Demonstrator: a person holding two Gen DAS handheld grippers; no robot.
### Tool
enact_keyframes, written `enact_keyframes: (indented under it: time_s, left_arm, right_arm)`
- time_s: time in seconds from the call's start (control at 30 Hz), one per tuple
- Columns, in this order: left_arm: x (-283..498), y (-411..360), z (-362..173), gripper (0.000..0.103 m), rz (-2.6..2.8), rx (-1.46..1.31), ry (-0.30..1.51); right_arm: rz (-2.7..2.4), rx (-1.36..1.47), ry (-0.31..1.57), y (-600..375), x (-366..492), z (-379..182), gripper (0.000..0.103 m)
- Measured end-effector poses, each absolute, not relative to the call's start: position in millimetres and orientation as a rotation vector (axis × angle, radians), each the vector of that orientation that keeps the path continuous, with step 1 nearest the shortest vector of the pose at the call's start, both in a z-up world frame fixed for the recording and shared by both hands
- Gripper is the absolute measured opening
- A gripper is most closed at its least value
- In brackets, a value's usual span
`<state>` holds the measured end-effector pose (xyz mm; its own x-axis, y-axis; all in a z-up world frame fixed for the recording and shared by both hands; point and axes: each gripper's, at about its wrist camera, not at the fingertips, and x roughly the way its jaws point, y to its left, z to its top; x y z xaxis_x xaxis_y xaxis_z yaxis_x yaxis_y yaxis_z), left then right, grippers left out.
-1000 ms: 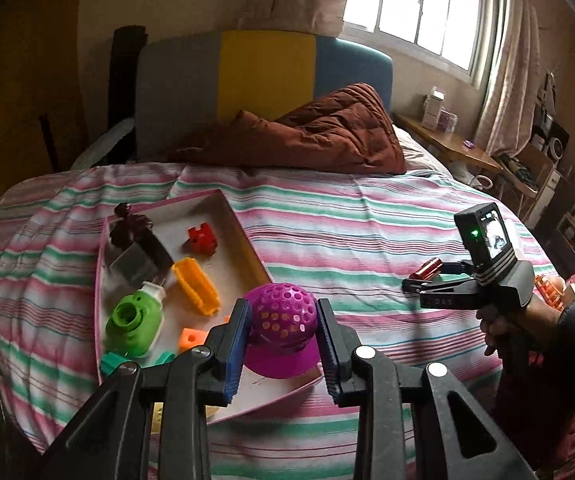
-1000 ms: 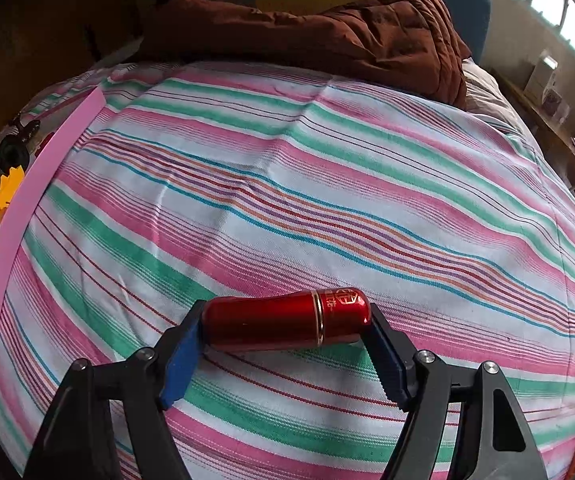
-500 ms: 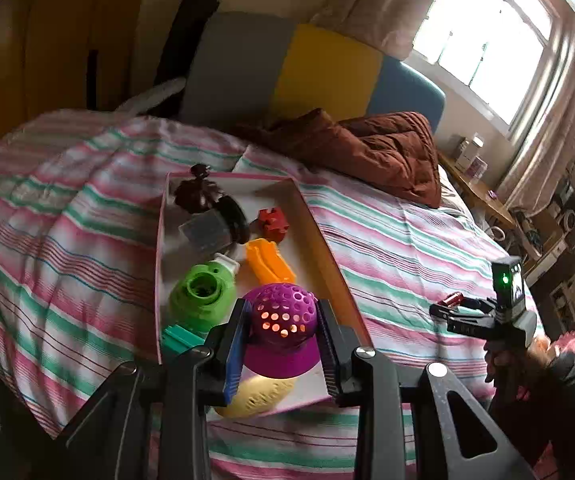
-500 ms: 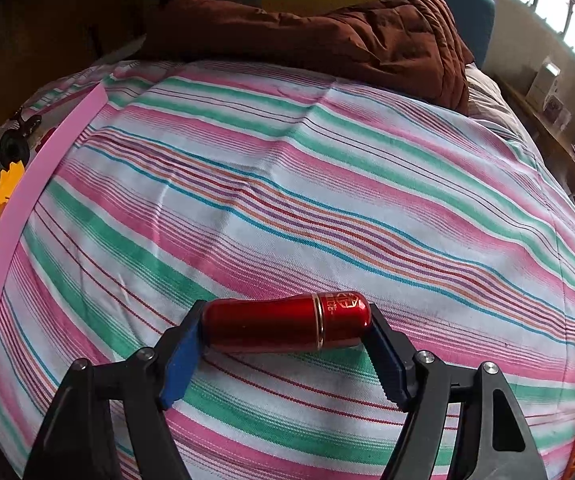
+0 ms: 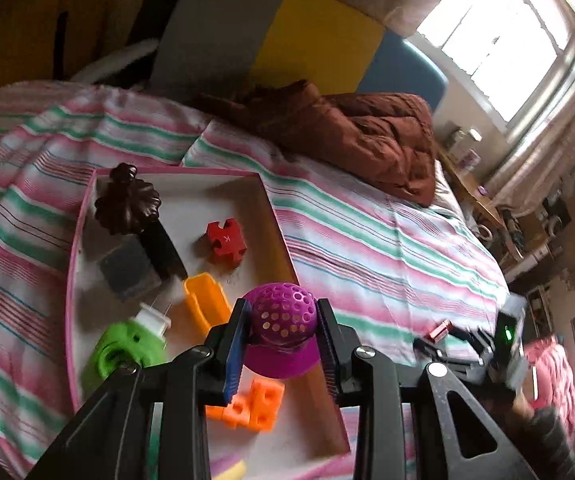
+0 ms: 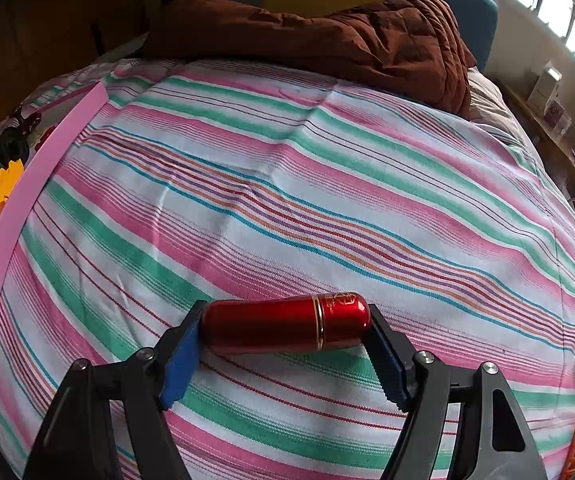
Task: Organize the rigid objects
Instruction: 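Carry the purple toy into the tray and open the left gripper, then carry the red cylinder over the tray with the right gripper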
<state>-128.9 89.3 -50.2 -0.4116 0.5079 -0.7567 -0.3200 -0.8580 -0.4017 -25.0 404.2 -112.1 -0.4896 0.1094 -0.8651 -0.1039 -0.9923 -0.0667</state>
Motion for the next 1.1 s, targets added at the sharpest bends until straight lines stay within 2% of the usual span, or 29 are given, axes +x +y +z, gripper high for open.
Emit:
enact_keyframes:
  time_s: [0.2,0.53,0.77,1.1]
  left_arm:
    - [-158.1,106.8,-70.4,0.032,2.166,-1.419,-0.353]
    - [-168.2,101.3,-75.6,0.035,2.316,-1.467,-0.220]
    - [-130.6,97.1,-44.7,0.036,2.439,-1.297,-0.071]
    - [-61.5,78.4,-18.6,0.037,2.559,-1.133,0.029]
  right_arm:
    - [2.611,-1.515,-0.013,404.3,-25.5,-112.1,0.075]
    - [2.612,-1.514,-0.024,404.3,-27.9,-112.7,0.075]
    - [2.613,-1.512,-0.030,404.0,-28.5,-112.7,0.075]
    - [2.613,-1.506,-0.039,403.3,-28.2,-113.1,0.075]
